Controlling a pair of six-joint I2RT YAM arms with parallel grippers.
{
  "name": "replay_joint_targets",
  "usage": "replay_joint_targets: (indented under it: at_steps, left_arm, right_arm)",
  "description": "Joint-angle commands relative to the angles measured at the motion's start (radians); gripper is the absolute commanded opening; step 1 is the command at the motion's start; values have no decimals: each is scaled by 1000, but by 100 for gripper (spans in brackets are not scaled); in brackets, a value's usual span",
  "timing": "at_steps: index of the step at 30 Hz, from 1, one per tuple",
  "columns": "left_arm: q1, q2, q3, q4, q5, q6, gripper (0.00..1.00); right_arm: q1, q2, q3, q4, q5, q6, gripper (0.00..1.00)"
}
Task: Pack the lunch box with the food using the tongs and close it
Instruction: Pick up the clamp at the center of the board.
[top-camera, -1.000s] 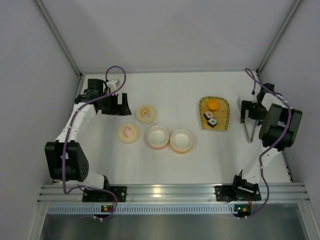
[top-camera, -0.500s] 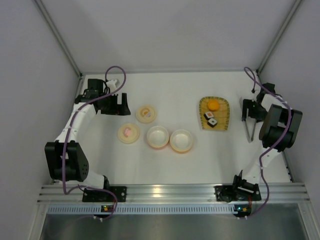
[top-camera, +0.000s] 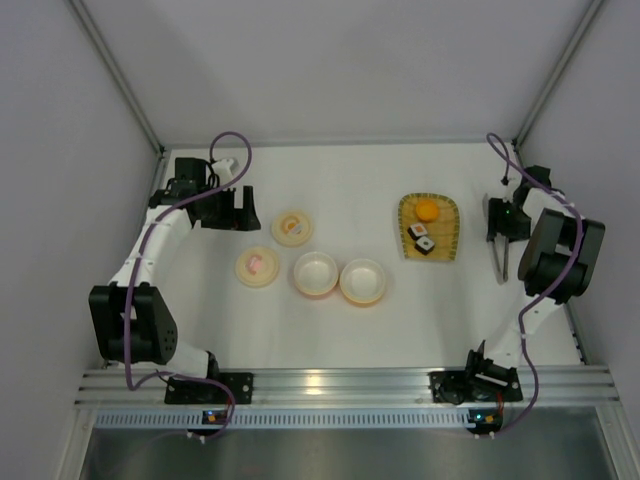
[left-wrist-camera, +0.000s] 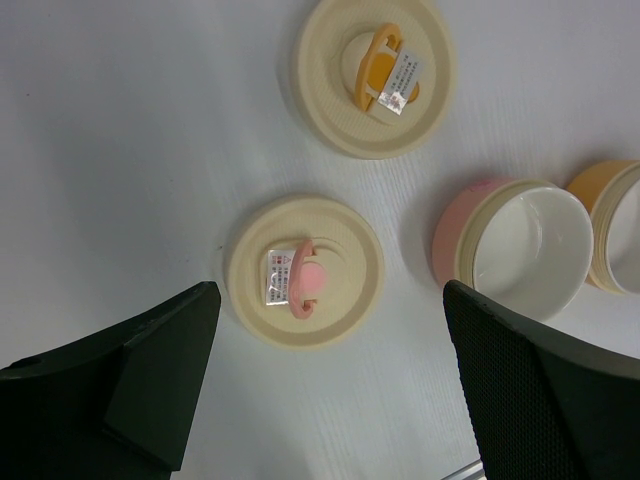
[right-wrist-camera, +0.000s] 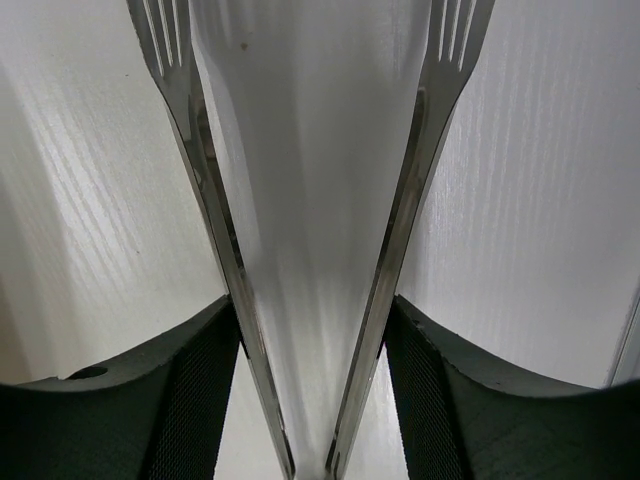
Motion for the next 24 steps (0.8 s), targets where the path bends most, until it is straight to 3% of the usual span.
replay_joint_targets:
  at_steps: [1, 16, 24]
  left_arm:
    - [5, -45, 23, 11, 0, 13, 98]
    - [5, -47, 23, 20, 21, -2, 98]
    - [5, -42, 24, 21, 24, -2, 98]
  right_arm:
    - [5, -15, -10, -45, -104, -11, 56]
    - [-49, -126, 82, -220, -169, -100, 57]
    - [-51, -95, 38, -143, -124, -100, 57]
